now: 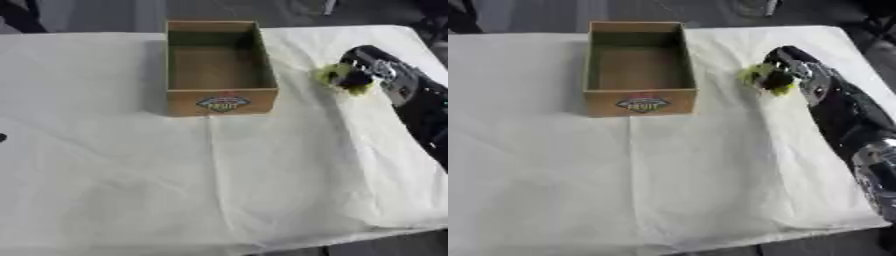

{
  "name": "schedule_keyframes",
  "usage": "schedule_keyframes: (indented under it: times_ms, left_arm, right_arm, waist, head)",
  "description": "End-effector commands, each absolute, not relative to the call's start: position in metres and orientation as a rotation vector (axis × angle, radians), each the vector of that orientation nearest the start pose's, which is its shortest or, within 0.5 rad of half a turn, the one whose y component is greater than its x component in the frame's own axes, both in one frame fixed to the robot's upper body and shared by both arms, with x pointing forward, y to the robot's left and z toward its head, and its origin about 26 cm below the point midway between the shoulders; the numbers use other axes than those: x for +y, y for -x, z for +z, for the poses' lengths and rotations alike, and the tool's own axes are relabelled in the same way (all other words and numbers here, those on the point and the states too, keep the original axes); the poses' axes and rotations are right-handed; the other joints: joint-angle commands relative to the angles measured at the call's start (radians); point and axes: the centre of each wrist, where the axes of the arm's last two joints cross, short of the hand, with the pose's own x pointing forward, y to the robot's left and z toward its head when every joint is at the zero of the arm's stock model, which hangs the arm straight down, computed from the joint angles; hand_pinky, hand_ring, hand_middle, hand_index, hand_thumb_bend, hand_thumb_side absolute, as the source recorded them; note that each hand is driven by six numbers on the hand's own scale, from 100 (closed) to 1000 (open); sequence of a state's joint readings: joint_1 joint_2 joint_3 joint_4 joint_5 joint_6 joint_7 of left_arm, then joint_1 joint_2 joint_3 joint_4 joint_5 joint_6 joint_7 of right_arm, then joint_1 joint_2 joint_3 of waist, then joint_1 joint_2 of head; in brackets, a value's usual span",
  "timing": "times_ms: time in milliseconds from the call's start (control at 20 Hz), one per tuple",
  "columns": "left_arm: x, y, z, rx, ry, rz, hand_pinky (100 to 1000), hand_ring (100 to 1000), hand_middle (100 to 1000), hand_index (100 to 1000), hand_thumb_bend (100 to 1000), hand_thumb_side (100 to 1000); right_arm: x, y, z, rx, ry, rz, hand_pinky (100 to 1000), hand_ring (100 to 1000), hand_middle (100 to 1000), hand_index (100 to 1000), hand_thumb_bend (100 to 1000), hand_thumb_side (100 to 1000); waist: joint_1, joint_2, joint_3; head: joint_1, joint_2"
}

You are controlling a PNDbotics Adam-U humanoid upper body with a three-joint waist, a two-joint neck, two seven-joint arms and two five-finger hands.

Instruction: Pick up objects on the table and place them in the box.

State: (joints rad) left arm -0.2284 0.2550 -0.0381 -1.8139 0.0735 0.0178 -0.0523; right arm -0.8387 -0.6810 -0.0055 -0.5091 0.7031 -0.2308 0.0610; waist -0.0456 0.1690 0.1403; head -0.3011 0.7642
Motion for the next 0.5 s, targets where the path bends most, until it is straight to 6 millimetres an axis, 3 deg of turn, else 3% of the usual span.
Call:
schedule_keyframes:
  times_ms: [50, 250, 500]
  left_arm:
    - [0.260, -0.315, 0.136, -2.016, -0.014, -0.321, 617, 774, 582, 739, 331, 592]
    - [0.260, -0.315, 0.135, -2.012, -0.015, -0.322, 617, 774, 582, 739, 332, 590]
    - [0.259, -0.315, 0.135, -2.013, -0.008, -0.327, 617, 774, 582, 739, 332, 588]
  right_arm:
    - [-0.467, -0.437, 0.159, -1.337, 1.078, 0.915, 174, 316, 339, 487, 100, 253]
    - [-0.449, -0.448, 0.182, -1.433, 1.076, 0.933, 169, 314, 334, 486, 100, 236]
    - [-0.422, -0.464, 0.189, -1.481, 1.024, 0.972, 175, 318, 337, 489, 100, 238]
  waist:
    - [-0.002, -0.022, -0.003]
    - [-0.005, -0.030, -0.001]
    - [-0.005, -0.033, 0.014]
  head:
    - [0.002, 0.006]
    - [0.003, 0.006]
    - [-0.001, 0.006]
